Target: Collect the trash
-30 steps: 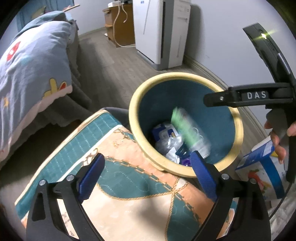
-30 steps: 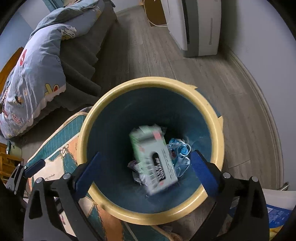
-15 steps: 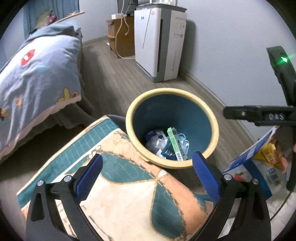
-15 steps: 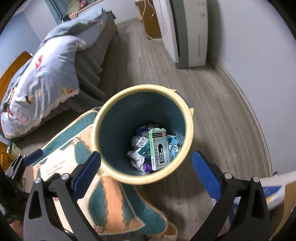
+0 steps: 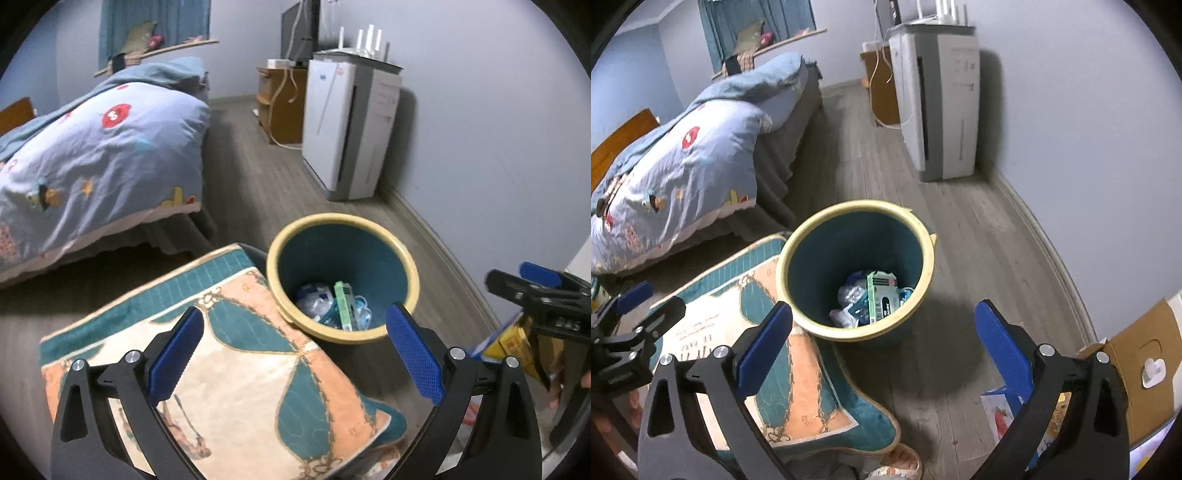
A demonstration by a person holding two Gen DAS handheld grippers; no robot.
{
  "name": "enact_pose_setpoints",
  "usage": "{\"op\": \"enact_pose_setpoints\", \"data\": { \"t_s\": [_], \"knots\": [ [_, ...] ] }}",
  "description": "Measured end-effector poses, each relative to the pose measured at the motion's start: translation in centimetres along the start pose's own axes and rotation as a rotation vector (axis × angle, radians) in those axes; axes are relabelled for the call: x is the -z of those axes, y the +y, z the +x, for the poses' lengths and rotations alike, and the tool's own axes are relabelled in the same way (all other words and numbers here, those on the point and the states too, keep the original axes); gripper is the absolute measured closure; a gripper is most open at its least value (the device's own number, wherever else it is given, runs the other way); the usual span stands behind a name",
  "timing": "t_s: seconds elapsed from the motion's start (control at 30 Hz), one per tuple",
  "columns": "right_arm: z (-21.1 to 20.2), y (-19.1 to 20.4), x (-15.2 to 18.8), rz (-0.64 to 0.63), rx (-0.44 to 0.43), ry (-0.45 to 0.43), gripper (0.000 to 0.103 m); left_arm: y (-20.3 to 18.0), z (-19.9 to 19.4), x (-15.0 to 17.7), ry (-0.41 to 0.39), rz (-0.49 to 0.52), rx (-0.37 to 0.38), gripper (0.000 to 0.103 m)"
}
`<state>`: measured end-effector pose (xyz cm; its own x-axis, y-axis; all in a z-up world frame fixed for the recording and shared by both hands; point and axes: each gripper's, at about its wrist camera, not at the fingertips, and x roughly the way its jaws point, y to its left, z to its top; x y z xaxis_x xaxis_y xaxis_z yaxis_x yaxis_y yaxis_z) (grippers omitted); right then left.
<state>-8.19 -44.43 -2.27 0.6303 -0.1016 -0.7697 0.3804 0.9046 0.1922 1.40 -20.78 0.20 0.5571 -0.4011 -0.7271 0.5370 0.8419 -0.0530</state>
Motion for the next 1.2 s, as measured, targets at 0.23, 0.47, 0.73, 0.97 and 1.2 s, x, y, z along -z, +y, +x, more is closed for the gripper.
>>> {"op": "enact_pose_setpoints", "data": {
  "t_s": [0.23, 0.47, 0.73, 0.97, 1.2],
  "knots": [
    [-0.3, 0.3, 0.4, -0.021, 0.021, -0.008, 0.006, -0.5, -0.2, 0.2, -0.038, 0.042, -0.026, 0.005],
    [-0.3, 0.4, 0.7, -0.025, 0.034, -0.002, 0.006, -1.2, -0.1, 0.4, -0.037, 0.104, -0.043, 0.005],
    [-0.1, 0.6, 0.7, -0.024, 0.037, 0.003, 0.006, -1.2, -0.3, 0.5, -0.037, 0.108, -0.038, 0.005],
    [-0.1, 0.9, 0.7, -0.031, 0.041, 0.002, 0.006, -1.2, -0.3, 0.5, -0.037, 0.106, -0.036, 0.005],
    [-0.1, 0.9, 0.7, -0.031, 0.04, 0.004, 0.006, -1.1, -0.4, 0.5, -0.036, 0.106, -0.035, 0.005]
  ]
}}
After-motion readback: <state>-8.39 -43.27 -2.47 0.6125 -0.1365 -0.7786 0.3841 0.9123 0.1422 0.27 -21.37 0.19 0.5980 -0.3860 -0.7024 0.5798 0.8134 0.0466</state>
